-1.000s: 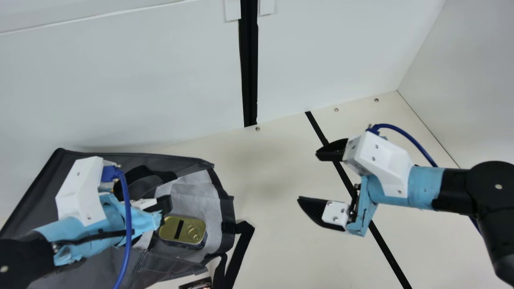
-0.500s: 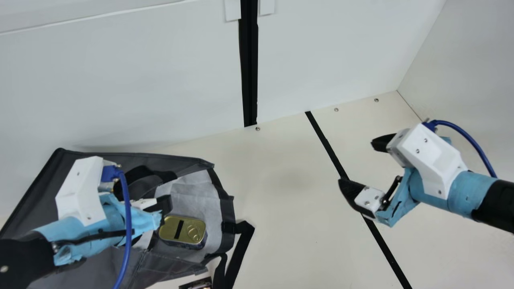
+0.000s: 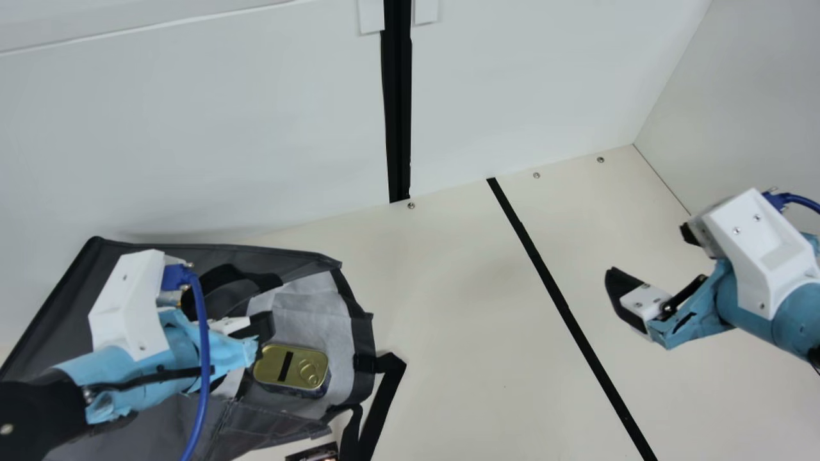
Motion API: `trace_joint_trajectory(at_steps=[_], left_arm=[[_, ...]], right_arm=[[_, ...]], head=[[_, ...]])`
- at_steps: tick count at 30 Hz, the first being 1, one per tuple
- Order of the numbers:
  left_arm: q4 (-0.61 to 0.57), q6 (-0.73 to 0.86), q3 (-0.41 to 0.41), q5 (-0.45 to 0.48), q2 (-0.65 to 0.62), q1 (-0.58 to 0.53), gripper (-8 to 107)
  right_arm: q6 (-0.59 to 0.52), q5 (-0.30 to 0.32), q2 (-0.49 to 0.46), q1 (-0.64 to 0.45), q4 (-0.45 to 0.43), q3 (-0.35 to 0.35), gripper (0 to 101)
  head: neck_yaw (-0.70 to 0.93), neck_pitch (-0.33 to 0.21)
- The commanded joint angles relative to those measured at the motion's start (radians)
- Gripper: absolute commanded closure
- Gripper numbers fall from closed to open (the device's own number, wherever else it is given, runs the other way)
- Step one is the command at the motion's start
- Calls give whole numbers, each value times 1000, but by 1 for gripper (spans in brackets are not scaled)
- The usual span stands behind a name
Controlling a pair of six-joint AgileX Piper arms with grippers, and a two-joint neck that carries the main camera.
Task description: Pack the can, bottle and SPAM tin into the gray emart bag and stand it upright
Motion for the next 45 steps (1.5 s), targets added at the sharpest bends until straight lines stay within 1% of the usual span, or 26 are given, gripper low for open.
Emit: trace_joint_trajectory(at_steps=[1,6,11,21,30,39,45], left_arm=[[0,0,0,0,0,0,107],[0,0,0,0,0,0,107],[0,0,0,0,0,0,107],[0,0,0,0,0,0,107],[0,0,0,0,0,0,107],[0,0,0,0,0,0,107],[0,0,0,0,0,0,107]], right_arm=[[43,-8,-3,-9,-30,-9,6],[141,-20,-13,-22,-99,-38,6],[254,-25,-22,-20,-186,-71,6],[495,-17,-27,54,-382,-152,6],[712,28,-37,175,-554,-225,6],[915,93,-41,330,-713,-297,6],[1034,131,-41,439,-809,-333,6]], head=[[-1,-23],[-1,-23],[-1,-23],[-1,-23],[-1,-23],[-1,-23],[-1,-23]])
